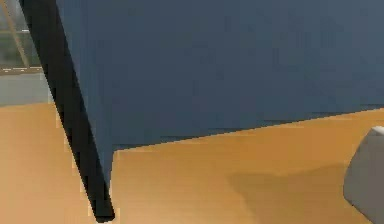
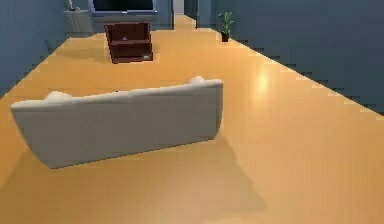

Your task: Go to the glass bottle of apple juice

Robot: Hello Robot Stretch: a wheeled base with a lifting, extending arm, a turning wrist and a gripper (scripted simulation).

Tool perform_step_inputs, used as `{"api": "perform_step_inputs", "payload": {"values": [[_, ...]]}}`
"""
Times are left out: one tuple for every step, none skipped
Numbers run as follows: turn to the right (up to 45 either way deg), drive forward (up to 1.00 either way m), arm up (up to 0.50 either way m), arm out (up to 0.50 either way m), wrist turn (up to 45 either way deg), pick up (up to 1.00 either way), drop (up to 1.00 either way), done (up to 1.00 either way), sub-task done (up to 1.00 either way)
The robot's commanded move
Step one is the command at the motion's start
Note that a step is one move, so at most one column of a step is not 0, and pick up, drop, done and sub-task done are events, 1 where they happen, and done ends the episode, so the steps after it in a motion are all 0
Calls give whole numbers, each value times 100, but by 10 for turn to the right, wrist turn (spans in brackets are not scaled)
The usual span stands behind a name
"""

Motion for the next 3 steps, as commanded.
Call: {"api": "perform_step_inputs", "payload": {"values": [[450, 0, 0, 0, 0, 0, 0, 0, 0], [270, 0, 0, 0, 0, 0, 0, 0, 0], [0, 25, 0, 0, 0, 0, 0, 0, 0]]}}
